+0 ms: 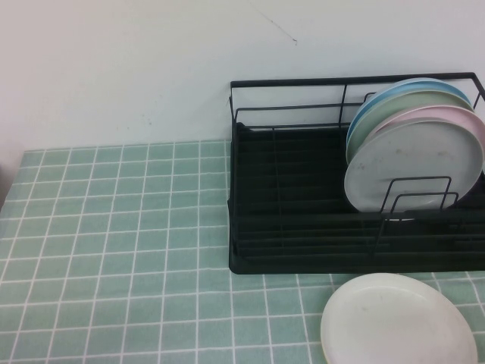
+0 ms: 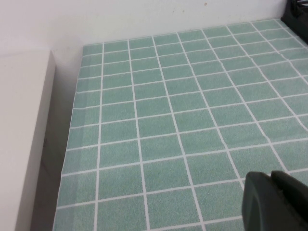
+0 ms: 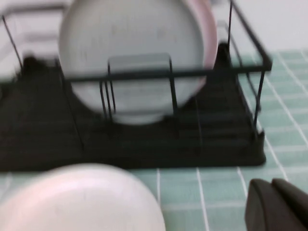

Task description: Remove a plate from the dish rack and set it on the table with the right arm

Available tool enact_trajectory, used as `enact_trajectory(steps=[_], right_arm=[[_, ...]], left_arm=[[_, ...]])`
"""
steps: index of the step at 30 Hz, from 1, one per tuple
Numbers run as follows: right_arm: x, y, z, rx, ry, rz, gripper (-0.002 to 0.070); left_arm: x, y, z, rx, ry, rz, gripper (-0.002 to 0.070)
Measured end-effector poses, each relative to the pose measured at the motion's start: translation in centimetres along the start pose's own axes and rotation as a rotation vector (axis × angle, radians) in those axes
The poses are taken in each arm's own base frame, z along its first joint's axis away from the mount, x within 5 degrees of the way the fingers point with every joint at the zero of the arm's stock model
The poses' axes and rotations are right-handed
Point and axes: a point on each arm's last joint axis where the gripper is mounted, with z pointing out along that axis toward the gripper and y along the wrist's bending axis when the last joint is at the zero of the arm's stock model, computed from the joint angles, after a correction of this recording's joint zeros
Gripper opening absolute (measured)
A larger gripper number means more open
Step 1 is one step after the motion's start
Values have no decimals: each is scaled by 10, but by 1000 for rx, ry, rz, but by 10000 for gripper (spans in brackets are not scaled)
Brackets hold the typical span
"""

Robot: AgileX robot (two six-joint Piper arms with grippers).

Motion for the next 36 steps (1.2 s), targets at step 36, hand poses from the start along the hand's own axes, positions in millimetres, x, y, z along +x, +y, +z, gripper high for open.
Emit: enact_trajectory(steps=[36], right_arm=[[-34,12,-9,-144,-178,348,-1]], left_arm=[[0,0,0,0,0,0,-3]])
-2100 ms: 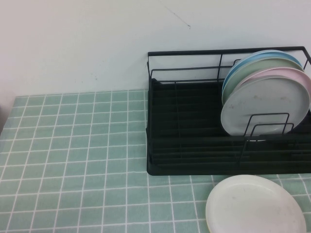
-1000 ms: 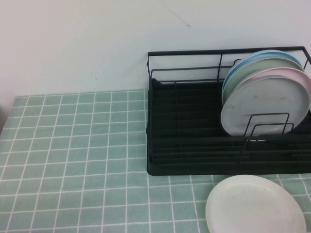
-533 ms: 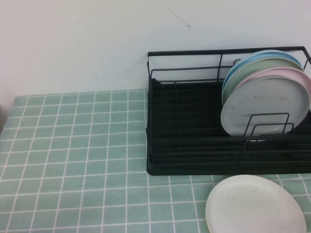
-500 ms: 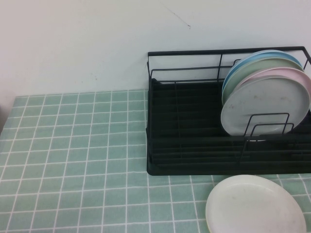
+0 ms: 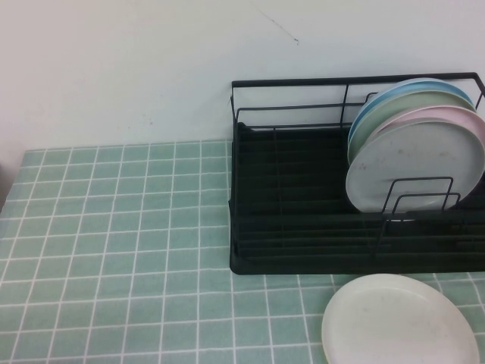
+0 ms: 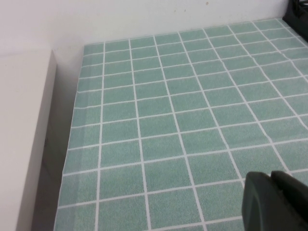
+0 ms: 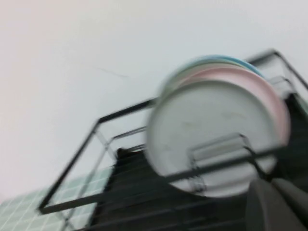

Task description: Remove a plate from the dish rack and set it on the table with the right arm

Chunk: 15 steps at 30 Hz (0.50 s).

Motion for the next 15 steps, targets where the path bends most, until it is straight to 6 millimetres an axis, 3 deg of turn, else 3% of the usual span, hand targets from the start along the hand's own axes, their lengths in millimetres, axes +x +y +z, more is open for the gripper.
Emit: enact_trajectory(steps=[4,7,11,15], right_arm=[[-34,22,5,-50,93,-110,-1],[-57,32,24,-56,263,-240,-1],[-75,31,68,-74,487,-401,-1],[-89,27,106,-120,575,-552,-1]], left_arm=[[0,0,0,0,0,0,-3],[0,0,0,0,0,0,-3],[0,0,0,0,0,0,-3],[0,0,0,0,0,0,-3]])
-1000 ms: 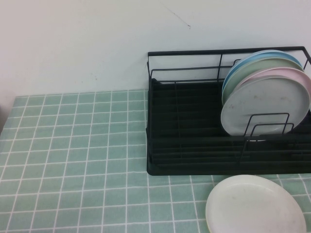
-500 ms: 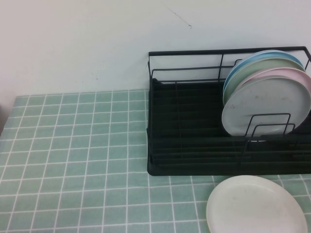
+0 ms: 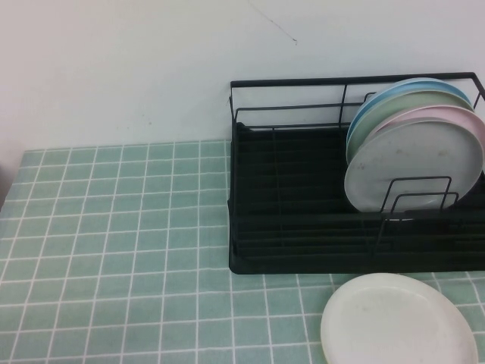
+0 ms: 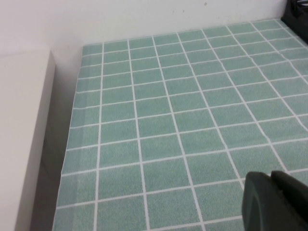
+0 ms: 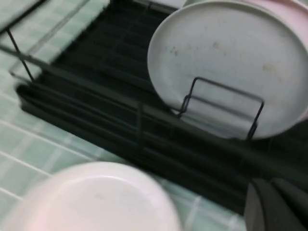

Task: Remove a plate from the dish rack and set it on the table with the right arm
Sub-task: Grasp the plate from the shelf

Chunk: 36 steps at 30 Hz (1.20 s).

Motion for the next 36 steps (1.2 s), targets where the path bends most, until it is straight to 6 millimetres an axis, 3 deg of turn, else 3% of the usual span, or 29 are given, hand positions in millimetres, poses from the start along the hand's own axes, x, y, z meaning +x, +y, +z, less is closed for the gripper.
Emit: enact_trajectory(steps=[6,12,15,25,36], right_arm=[[-33,-25,36,-41,39,-204,41],[-54,-47,76,-88,44,-377,256],[-60,-58,96,-102,56,-441,309],[-74,-81,139,-123,59,-569,327],[-66,-80,163,-165,80,-608,328]], left_arm=[[0,0,0,0,0,0,-3],[0,0,0,0,0,0,-3],[0,0,0,0,0,0,-3],[0,0,0,0,0,0,-3],[0,0,0,0,0,0,-3]])
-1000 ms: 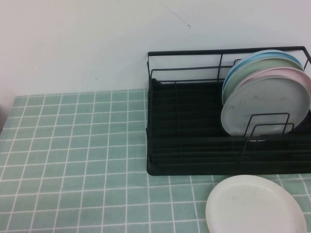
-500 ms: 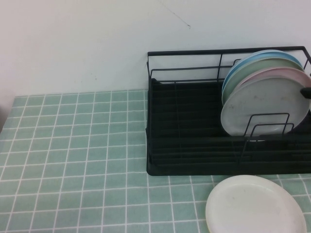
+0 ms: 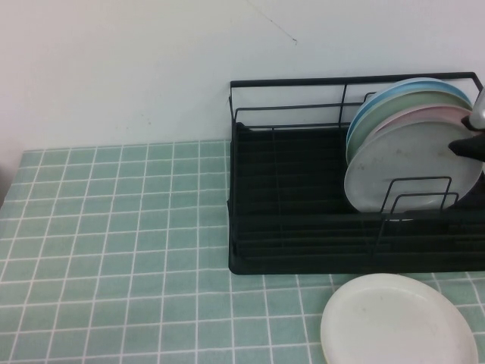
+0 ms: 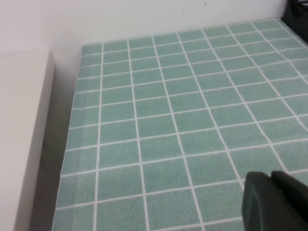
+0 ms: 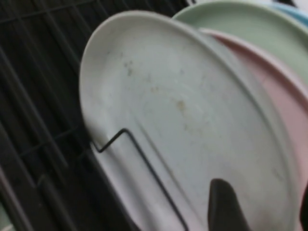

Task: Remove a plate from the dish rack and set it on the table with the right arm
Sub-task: Grasp the plate from the shelf

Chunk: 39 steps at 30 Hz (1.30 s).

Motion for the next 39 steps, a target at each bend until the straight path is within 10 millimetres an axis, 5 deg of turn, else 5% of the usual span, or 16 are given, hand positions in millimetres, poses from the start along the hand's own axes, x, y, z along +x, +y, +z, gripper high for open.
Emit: enact_trajectory(steps=[17,25,31,35,39], right_arm=[[12,-6,24,26,5,19,319],[11,-11,24,72,0,39,61],[11,-13,23,95,3,61,33],[-1,-15,4,137,-28,74,31],[-26,-14,-37,197,-90,62,29]], left_arm=[[0,0,0,0,0,0,-3],[0,0,0,0,0,0,-3],[0,0,0,0,0,0,-3],[0,0,0,0,0,0,-3],[0,0,0,0,0,0,-3]])
